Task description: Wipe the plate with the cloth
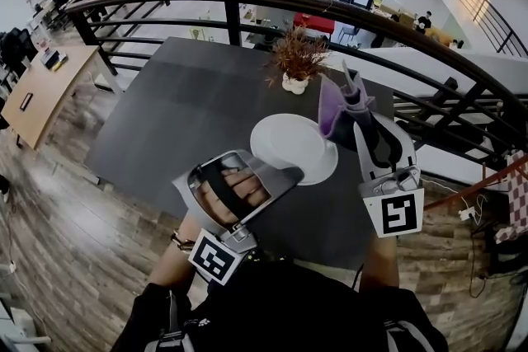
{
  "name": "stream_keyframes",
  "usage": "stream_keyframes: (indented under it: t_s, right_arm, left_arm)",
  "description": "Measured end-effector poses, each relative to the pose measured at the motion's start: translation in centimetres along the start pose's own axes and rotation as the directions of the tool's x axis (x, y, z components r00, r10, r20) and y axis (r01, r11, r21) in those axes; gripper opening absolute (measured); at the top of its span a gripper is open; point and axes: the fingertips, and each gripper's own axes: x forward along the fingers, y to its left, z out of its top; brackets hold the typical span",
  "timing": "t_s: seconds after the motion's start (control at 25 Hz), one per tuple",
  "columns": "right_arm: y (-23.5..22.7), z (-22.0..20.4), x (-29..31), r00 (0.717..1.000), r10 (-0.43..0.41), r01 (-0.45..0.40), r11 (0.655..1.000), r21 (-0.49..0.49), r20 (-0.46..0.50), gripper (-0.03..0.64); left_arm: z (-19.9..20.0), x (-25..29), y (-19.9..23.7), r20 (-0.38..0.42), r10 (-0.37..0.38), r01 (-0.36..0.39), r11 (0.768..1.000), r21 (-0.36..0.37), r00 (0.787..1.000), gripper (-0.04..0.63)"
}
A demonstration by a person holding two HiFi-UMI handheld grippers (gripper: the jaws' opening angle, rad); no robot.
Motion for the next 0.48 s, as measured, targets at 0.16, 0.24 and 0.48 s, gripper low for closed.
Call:
stream_keyframes:
  t_s: [0.16,0.24,0.48]
  right_arm:
    - [0.0,2.5,0.2,0.996,0.027,-0.025,1.000,-0.015,0.081,0.072]
    - [1.0,4.2,0.6,0.987,0.075,-0.073,0.997,-0.022,0.140,0.072]
    - [7.4,8.7,1.8,0.916,0.338,-0.314,0.939,-0.141,0.216,0.072]
  left_arm:
    - [0.5,0.5,-0.7,0.007,-0.020,0.020,1.000,-0.002,1.000,0.017]
    - [0.6,0.8,-1.1,0.008,-0.029,0.029,1.000,0.002,1.000,0.017]
    - [0.5,0.8,-2.1,0.015,-0.065,0.065,0.998,0.012,0.998,0.017]
